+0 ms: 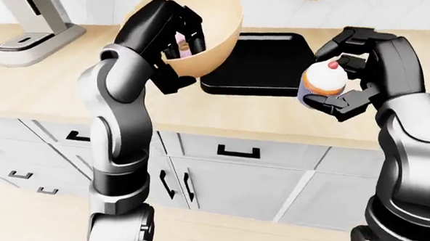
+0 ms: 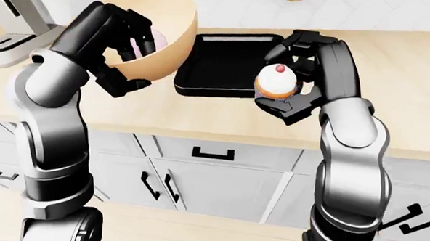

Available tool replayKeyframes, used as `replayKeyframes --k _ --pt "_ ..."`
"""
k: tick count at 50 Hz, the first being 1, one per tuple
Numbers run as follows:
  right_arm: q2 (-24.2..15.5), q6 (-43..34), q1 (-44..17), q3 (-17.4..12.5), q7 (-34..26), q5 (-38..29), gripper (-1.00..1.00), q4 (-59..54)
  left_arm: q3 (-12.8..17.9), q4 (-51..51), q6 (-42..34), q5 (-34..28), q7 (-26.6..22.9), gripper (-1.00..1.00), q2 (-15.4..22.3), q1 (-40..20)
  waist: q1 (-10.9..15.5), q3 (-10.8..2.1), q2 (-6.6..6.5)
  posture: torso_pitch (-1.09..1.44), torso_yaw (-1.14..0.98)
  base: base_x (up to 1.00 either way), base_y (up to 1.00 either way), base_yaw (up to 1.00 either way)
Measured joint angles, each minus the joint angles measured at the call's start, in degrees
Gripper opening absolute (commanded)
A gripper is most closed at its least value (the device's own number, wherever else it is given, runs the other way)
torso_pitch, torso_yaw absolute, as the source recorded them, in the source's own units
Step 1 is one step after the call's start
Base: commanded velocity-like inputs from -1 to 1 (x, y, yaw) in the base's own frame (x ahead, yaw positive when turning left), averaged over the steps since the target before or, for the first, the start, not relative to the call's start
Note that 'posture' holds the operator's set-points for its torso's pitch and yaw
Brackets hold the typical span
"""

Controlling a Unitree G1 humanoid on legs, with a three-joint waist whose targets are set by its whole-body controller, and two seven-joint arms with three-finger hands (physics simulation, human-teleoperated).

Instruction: Pick up the bowl with donut and place it on the tray. Pick up the cupcake and place it on the tray.

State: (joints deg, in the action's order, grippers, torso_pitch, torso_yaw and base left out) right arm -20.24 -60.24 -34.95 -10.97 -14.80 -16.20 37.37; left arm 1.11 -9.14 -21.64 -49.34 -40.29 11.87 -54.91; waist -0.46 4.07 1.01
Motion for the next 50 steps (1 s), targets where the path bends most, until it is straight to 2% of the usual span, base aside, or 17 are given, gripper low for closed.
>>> replayKeyframes --k 2,3,7,15,17,19,20,22,24,27,31,32,42,44,45,47,50 --pt "-0.35 -0.23 -1.45 0.47 -0.31 -0.35 -1.00 -0.98 -0.07 0.46 0.02 0.16 0.12 -1.00 0.15 0.00 -0.27 -0.52 -1.48 0.00 0.00 0.01 0.00 0.00" --pt "-0.22 -0.19 -1.83 0.69 -0.44 -0.57 -1.00 -1.18 -0.10 0.61 0.01 0.25 0.09 -1.00 0.27 0.13 -0.27 -0.60 -1.57 0.00 0.00 0.09 0.00 0.00" --pt "0.09 -0.56 -2.91 2.74 -1.88 -0.66 -1.00 -2.88 0.59 2.65 -0.88 0.34 -0.52 -1.00 0.83 1.37 1.12 -0.35 -0.09 0.00 0.00 0.15 0.00 0.00" --pt "-1.94 -1.25 -6.01 0.61 -3.47 -1.72 -1.00 -1.89 1.14 1.21 -0.73 0.24 0.69 -1.00 1.30 -1.05 1.52 -1.57 -0.45 0.00 0.00 0.16 -0.22 0.00" --pt "-2.10 -1.25 -5.96 0.40 -3.56 -1.95 -1.00 -1.51 1.01 0.92 -0.44 0.42 0.81 -1.00 1.28 -1.21 1.76 -1.72 0.35 0.00 0.00 0.15 -0.34 0.00" --pt "-2.47 -1.70 -6.27 0.48 -3.84 -2.05 -1.00 -1.47 0.83 1.19 -0.38 0.52 0.74 -1.00 1.21 -1.62 1.91 -1.85 2.46 0.00 0.00 0.15 -0.34 0.00" --pt "-2.88 -1.92 -6.44 0.31 -4.01 -2.09 -1.00 -1.65 0.61 1.31 -0.33 0.49 0.84 -1.00 0.84 -1.76 1.51 -1.83 2.57 0.00 0.00 0.12 -0.34 0.00" --pt "-3.10 -2.34 -6.09 -0.29 -4.10 -2.37 -1.00 -2.25 -0.44 1.87 -0.07 0.81 0.67 -1.00 0.30 -1.39 1.02 -0.76 2.22 0.00 0.00 0.12 -0.34 0.00" --pt "-3.20 -2.76 -6.04 -0.44 -4.12 -2.63 -1.00 -2.89 -1.21 2.75 -0.02 1.27 0.00 -1.00 0.15 -1.08 1.09 -0.55 1.96 0.00 0.00 0.11 -0.33 0.00" --pt "-3.30 -2.86 -6.58 0.10 -4.29 -2.74 -1.00 -2.70 -0.84 3.14 -0.39 1.37 -0.54 -1.00 0.31 -0.98 1.56 -0.29 0.55 0.00 0.00 0.11 -0.18 0.00" --pt "-3.89 -3.55 -7.51 0.76 -5.12 -2.92 -1.00 -2.16 0.06 2.33 -0.77 0.82 -0.15 -1.00 0.63 -1.46 1.75 -1.25 1.34 0.00 0.00 0.06 0.00 0.00" --pt "-4.10 -3.71 -7.85 0.64 -5.30 -3.07 -1.00 -1.96 0.14 1.93 -0.71 0.78 -0.03 -1.00 0.67 -1.76 1.59 -0.89 1.39 0.00 0.00 0.05 0.00 0.00" --pt "-4.70 -5.07 -9.54 0.45 -6.11 -4.15 -1.00 -1.89 -0.05 1.84 -0.39 1.36 -0.20 -1.00 0.93 -2.45 -0.06 -0.96 -1.86 0.00 0.00 0.04 -0.01 0.00" --pt "-4.26 -5.08 -9.32 0.91 -6.36 -4.16 -1.00 -1.92 0.32 2.13 -0.47 1.36 0.03 -1.00 1.13 -1.80 0.83 -0.39 -1.05 0.00 0.00 0.00 -0.16 0.00" --pt "-4.18 -5.31 -9.28 1.39 -6.62 -4.01 -1.00 -2.28 0.54 2.67 -0.75 1.29 -0.06 -1.00 1.27 -1.47 1.24 -0.26 -1.63 0.00 0.00 0.01 -0.34 0.00" --pt "-4.19 -5.85 -9.51 2.18 -7.19 -3.66 -1.00 -2.59 1.13 3.61 -1.48 1.04 -0.32 -1.00 1.66 -1.24 1.59 -0.57 -3.24 0.00 0.00 0.03 -0.43 0.00" --pt "-4.75 -6.38 -10.00 1.71 -7.65 -3.84 -1.00 -1.40 1.38 2.98 -1.97 0.85 -0.35 -1.00 1.86 -2.03 1.54 -1.56 -3.45 0.00 0.00 0.01 -0.42 0.00"
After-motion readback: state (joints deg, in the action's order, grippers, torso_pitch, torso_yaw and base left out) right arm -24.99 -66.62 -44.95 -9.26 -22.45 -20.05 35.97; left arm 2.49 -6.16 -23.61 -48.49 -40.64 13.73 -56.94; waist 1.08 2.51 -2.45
